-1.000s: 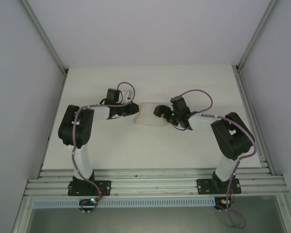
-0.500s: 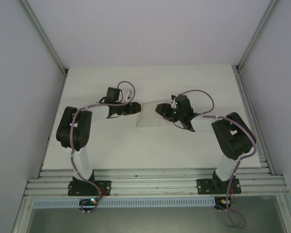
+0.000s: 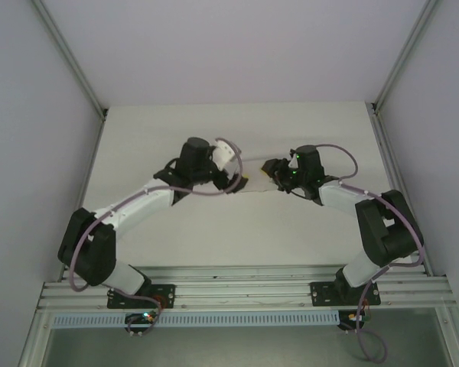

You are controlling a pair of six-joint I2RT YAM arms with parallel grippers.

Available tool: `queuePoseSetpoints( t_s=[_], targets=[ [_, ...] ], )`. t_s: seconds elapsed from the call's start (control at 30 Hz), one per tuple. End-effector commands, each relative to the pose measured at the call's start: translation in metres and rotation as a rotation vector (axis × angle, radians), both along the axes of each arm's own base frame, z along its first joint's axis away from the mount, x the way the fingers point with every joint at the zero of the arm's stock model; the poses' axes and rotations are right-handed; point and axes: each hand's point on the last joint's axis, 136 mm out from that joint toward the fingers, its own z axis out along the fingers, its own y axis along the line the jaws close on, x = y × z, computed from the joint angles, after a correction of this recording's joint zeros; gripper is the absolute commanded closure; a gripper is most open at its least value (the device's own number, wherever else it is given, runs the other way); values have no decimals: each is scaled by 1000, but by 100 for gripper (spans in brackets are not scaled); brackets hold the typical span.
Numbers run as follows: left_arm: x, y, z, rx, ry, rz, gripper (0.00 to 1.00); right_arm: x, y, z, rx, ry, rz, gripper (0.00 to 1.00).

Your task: Assemble paper box

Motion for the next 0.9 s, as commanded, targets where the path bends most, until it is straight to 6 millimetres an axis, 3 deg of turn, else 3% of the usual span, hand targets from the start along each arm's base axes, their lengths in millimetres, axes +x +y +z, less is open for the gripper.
queuePoseSetpoints(
  t_s=[0.0, 0.13, 0.37, 0.63, 0.87],
  targets=[
    [-18, 0, -1, 115, -242, -125, 0, -13, 5, 8, 156, 143, 45, 66],
    [-38, -3, 8, 119, -376, -209, 0, -21, 13, 14, 227, 208, 101, 67],
    [-42, 2, -4, 246, -389, -259, 0, -34, 17, 24, 283, 282, 122, 68],
    [-71, -11, -9, 283, -401, -412, 0, -28, 11, 33, 320, 308, 83, 67],
    [-34, -11, -12, 369, -486, -268, 0, -36, 21, 46, 368, 318, 115, 66]
  ],
)
